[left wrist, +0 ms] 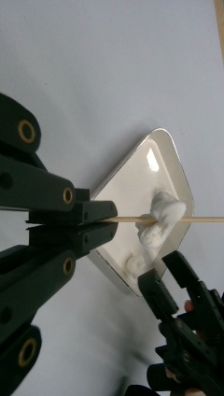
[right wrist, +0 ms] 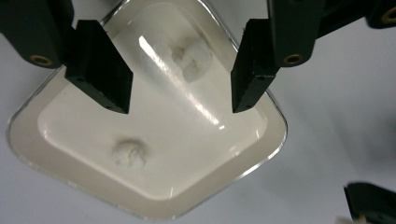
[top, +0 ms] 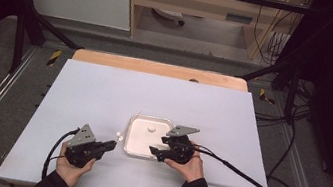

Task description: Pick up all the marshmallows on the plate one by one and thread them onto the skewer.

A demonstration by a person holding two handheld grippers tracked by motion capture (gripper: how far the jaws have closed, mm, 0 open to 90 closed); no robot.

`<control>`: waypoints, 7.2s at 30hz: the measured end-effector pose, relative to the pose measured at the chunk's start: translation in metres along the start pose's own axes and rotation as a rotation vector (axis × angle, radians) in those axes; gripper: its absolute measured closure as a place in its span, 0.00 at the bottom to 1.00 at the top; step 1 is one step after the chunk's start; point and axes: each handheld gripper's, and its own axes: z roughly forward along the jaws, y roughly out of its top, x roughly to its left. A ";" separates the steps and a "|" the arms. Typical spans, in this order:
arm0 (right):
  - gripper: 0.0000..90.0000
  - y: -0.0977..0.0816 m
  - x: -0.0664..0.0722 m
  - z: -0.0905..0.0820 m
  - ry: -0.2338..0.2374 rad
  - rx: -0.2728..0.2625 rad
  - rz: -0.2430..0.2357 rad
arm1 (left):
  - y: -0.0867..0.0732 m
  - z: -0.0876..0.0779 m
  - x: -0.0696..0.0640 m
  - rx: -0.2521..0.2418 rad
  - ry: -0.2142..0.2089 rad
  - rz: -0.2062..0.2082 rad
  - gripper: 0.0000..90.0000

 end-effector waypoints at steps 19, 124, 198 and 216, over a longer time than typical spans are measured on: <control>0.76 -0.010 0.002 0.011 -0.005 0.065 -0.085 | 0.000 0.001 0.000 0.003 -0.004 0.004 0.99; 0.89 0.076 -0.004 -0.036 0.390 -0.276 0.143 | 0.001 0.003 -0.014 0.014 -0.034 0.158 0.99; 0.93 0.061 0.009 -0.021 0.398 -0.196 0.070 | 0.002 0.010 -0.021 0.102 0.014 0.207 0.99; 0.93 0.061 0.008 -0.019 0.404 -0.209 0.087 | 0.002 0.012 -0.023 0.092 0.013 0.209 0.99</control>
